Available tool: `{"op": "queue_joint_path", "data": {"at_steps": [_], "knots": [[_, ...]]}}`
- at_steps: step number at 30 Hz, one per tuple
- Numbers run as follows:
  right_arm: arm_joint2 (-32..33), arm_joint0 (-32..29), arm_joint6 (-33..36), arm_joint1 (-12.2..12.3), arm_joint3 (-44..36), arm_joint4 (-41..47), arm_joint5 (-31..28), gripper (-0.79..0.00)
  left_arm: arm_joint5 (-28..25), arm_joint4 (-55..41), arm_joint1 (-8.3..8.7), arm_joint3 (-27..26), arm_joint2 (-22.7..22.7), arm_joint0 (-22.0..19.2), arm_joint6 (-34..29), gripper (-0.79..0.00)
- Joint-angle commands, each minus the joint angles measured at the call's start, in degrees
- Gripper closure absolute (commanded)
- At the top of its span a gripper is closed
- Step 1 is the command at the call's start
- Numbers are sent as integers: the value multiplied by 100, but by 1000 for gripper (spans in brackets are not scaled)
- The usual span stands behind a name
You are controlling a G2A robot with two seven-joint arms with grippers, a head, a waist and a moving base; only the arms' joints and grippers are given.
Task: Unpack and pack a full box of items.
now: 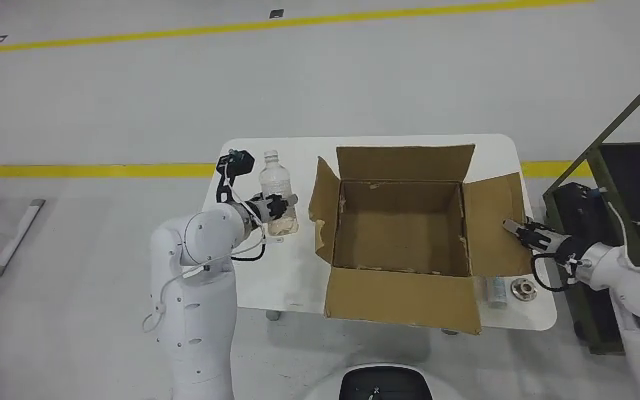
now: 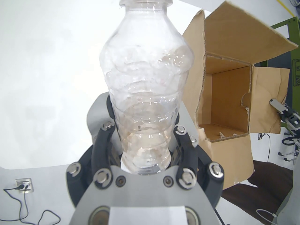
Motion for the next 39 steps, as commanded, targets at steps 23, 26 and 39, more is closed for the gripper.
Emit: {"op": "queue_joint_path", "data": {"at_steps": [23, 26, 39], "knots": [[-823, -11, -714, 16, -476, -267, 845, 0, 144, -2588, -16, 742, 1307, -1141, -328, 0], [-833, 2, -738, 26, -504, -304, 911, 0, 221, -2564, -16, 1003, 1528, -1132, -277, 0], [-913, 93, -693, 68, -497, -293, 1096, 0, -2, -2266, 43, 2239, 1930, -1301, -192, 0]]}}
